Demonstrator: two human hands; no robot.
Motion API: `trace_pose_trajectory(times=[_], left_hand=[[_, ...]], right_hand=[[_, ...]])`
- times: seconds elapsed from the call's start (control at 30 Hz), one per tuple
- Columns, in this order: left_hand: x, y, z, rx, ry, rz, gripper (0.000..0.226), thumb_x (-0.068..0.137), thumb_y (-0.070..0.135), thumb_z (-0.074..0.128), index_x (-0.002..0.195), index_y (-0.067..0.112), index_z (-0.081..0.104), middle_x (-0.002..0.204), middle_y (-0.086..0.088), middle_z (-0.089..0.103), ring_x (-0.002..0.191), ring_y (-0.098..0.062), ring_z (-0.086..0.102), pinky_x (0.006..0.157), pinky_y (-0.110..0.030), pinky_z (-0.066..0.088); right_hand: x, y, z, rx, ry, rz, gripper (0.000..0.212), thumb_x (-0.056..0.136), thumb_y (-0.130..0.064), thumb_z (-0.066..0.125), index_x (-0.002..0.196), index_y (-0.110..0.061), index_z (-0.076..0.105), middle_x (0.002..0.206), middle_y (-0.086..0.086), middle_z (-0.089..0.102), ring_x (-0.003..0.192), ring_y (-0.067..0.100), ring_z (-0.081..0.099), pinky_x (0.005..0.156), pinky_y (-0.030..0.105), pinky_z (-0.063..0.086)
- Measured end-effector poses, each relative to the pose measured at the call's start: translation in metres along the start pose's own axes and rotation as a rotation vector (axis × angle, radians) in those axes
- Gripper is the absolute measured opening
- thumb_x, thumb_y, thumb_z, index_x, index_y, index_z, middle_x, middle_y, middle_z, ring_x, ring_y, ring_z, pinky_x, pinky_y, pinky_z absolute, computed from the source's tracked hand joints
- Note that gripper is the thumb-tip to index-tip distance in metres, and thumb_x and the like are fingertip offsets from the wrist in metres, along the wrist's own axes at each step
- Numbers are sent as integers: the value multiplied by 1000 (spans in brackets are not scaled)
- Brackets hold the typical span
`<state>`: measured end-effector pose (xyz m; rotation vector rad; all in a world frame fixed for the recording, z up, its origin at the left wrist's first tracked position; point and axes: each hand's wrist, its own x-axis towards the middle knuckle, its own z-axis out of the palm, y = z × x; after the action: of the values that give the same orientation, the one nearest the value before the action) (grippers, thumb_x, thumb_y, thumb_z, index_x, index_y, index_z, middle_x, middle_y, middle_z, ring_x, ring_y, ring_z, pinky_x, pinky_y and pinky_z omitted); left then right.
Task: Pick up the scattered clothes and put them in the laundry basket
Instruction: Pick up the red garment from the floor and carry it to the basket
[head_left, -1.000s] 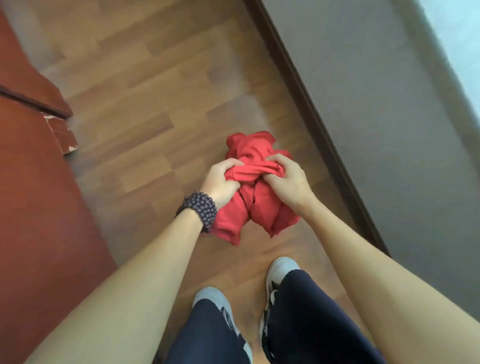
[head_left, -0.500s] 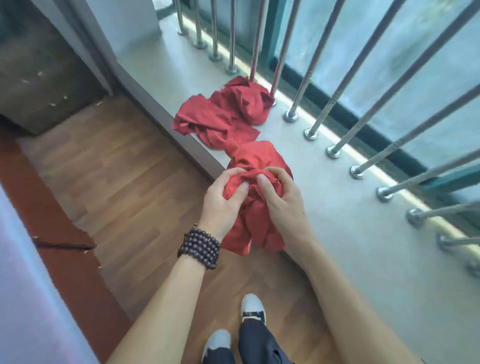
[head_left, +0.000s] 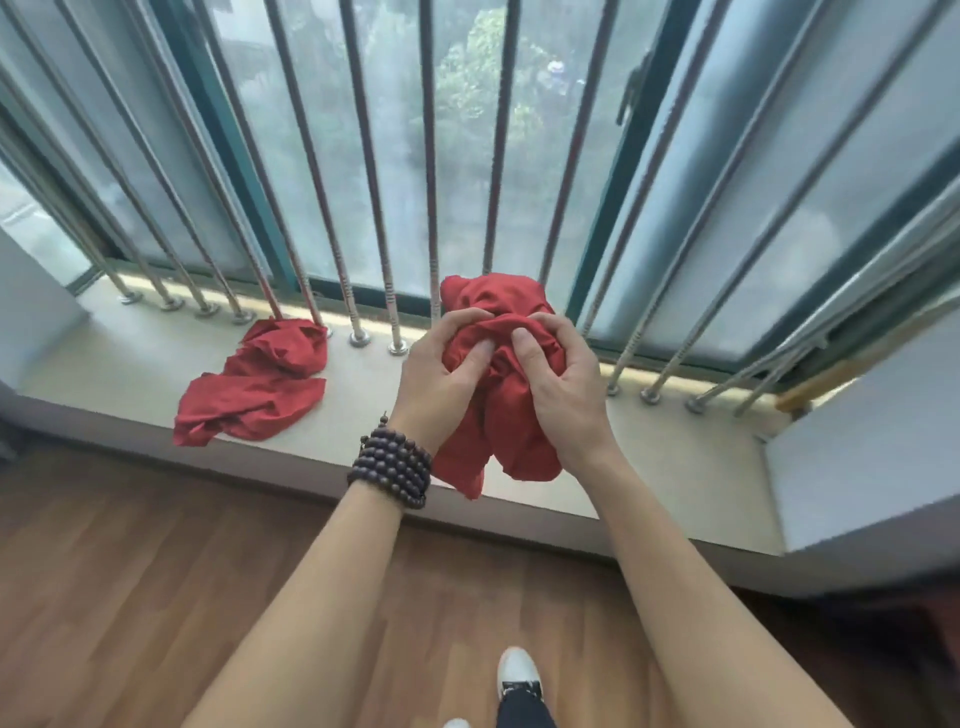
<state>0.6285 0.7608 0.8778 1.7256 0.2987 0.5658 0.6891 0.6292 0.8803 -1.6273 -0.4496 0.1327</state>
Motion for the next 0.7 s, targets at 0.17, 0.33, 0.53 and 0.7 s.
trace_pose_trajectory(times=[0.17,0.33,0.53,0.7], left_hand=[[-11,81,91,-60,-218,139,24,91,18,67,111,32,67,106,18,70,99,8,64,83,-6,48],[-48,146,195,-101,-486,279,34,91,15,65,121,30,61,114,14,70,105,-2,67,91,-20,53],[-149,222,339,-164,-768,424,40,92,14,65,130,26,58,117,12,68,106,-3,66,96,-28,54],[-261,268,438,-191,-912,505,32,92,15,66,123,19,64,115,8,71,108,-3,65,99,-31,52]], right_hand=[[-30,-52,-111,-52,252,-59,9,101,-33,65,105,-41,68,106,-18,73,107,6,70,100,31,55],[-94,-85,-228,-148,499,-82,15,101,-41,63,115,-36,69,110,-16,74,108,5,70,97,26,57],[-216,-114,-375,-279,850,-68,10,98,-47,66,105,-55,65,108,-34,71,110,-8,66,93,8,49],[-326,-127,-476,-329,1076,-67,12,99,-37,68,106,-46,67,111,-34,71,112,-12,64,97,9,45]])
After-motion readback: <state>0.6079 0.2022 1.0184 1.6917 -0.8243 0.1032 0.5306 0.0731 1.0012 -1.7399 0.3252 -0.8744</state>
